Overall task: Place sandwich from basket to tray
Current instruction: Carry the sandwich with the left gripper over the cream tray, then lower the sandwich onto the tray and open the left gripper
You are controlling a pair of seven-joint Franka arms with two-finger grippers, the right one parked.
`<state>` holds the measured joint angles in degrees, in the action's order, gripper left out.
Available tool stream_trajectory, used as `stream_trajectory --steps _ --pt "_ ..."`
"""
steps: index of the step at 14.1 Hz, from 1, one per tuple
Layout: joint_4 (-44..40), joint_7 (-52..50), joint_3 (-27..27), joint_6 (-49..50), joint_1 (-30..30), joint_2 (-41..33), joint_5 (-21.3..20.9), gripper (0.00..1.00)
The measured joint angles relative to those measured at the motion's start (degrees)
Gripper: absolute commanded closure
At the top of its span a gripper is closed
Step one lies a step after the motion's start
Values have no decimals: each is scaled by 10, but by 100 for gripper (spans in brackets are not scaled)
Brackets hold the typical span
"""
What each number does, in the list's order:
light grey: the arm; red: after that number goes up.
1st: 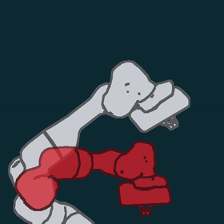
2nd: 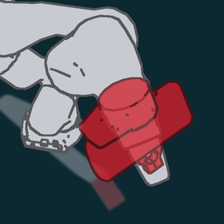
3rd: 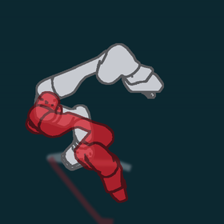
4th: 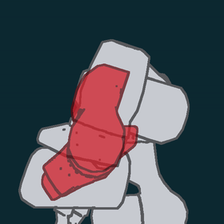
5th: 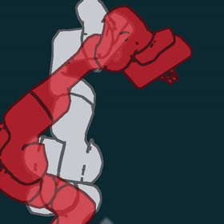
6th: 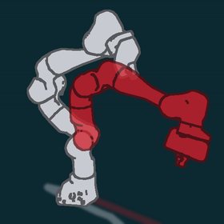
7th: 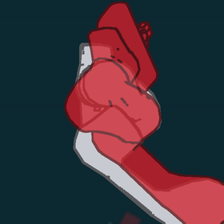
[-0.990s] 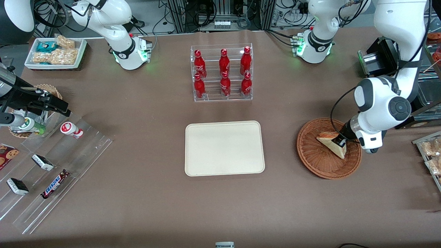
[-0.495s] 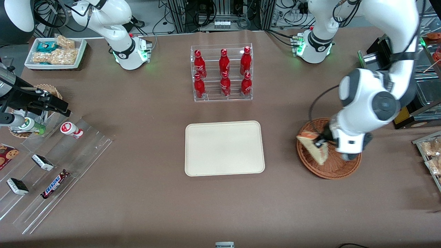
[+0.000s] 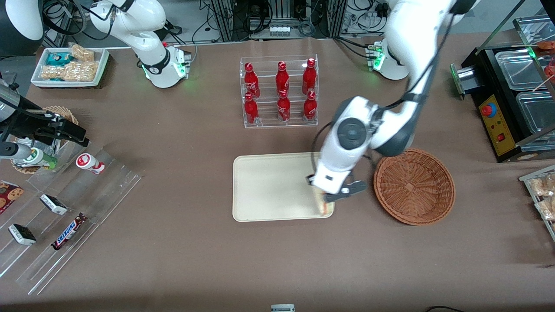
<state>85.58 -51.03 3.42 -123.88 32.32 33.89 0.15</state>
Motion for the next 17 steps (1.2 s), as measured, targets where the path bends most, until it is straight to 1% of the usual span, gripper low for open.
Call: stream_trajectory --steps 2,4,5,8,10,11,12,14,17 --pt "-49 0 0 -11 36 47 -17 96" --pt "-79 1 -1 -10 65 79 -27 96" --pt "-83 4 -1 -10 73 87 -34 96" --pt "-80 13 -1 -6 78 95 -35 94" --pt "-68 14 -1 -6 78 102 -32 87" --pt "-65 14 -1 -7 79 108 -22 57" --pt "-64 14 -1 -11 79 112 -7 1" --pt "-68 14 -4 -15 78 113 12 0" --pt "-89 14 -8 -3 76 86 14 0"
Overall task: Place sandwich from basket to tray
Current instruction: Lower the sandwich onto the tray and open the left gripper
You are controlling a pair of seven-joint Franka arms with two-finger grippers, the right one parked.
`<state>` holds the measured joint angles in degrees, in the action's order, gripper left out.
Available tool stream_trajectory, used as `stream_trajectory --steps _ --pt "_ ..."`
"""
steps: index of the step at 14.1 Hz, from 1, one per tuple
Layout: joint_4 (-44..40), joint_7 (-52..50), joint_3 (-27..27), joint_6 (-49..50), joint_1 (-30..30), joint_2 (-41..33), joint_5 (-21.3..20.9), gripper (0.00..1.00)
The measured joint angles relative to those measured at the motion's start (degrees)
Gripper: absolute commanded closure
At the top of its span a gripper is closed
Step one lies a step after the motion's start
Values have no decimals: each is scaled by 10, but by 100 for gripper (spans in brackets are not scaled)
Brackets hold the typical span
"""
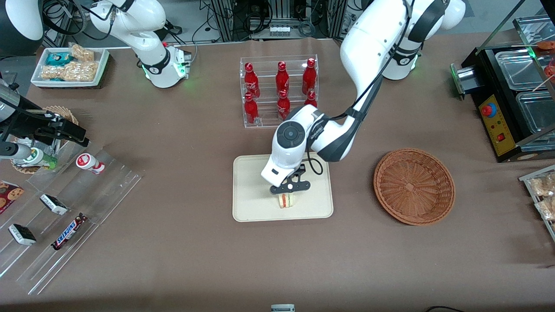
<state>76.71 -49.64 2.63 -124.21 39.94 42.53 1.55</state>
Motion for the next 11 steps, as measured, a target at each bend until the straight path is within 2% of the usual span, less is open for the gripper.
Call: stream_trajectory --steps 2,6,8,11 --pt "-6 1 -6 35 -7 -49 -1 0" --pt "10 22 -13 147 -46 -153 -41 0" --pt "33 51 -15 173 -84 -183 -42 0" --pt "95 149 -16 179 -157 -224 -42 0"
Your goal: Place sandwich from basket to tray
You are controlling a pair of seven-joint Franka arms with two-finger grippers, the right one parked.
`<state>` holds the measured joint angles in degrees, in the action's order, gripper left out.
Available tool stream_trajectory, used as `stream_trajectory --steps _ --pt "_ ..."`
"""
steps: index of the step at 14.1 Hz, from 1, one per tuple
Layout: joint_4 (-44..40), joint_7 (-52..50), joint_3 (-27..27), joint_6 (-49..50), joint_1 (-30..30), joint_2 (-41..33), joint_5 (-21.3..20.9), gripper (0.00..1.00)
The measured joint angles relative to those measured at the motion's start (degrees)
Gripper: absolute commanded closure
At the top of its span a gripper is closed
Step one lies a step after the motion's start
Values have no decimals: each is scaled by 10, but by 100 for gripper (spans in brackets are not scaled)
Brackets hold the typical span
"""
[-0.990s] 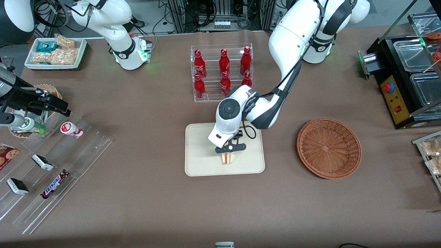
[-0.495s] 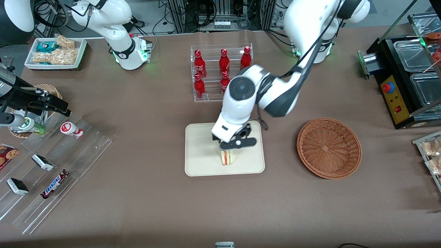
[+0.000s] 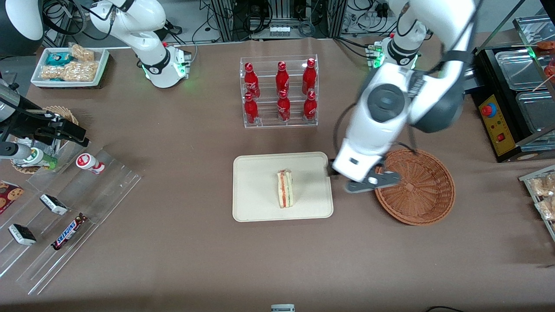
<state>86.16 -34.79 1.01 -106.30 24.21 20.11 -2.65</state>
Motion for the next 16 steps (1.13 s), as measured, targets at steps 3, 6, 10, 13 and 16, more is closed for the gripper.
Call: stream_trajectory --steps 3,6,10,13,16 --pt "68 71 -1 11 -62 -61 0 0" --pt "95 133 0 66 -99 -115 0 0" --pt "97 245 -1 139 -158 -173 1 0" --pt "89 319 -3 167 -193 -213 14 0" --pt "59 377 -27 205 -200 -228 29 0"
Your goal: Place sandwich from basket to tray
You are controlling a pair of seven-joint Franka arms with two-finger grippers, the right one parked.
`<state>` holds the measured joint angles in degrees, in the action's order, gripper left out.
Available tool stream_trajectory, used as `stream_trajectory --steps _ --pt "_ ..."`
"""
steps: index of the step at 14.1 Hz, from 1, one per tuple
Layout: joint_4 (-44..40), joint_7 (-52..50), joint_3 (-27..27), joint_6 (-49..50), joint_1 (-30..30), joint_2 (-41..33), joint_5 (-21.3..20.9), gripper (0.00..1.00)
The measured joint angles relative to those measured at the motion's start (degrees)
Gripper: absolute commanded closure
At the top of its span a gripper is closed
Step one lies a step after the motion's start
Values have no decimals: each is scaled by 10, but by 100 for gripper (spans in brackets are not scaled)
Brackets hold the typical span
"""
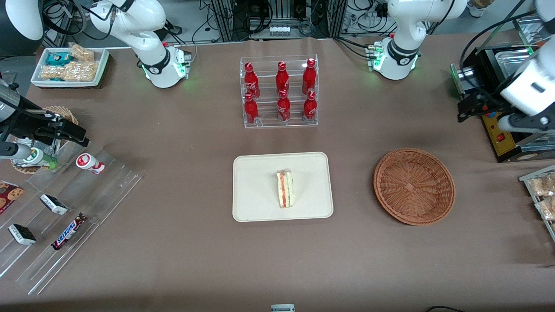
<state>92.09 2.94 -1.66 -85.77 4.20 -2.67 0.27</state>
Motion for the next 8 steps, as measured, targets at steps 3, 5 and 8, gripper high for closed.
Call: stream_trajectory --steps 3,5,8 --pt "-11 20 -20 7 0 0 5 0" --pt "-11 22 -21 7 2 2 9 0" --pt "-10 22 -20 7 3 7 9 0"
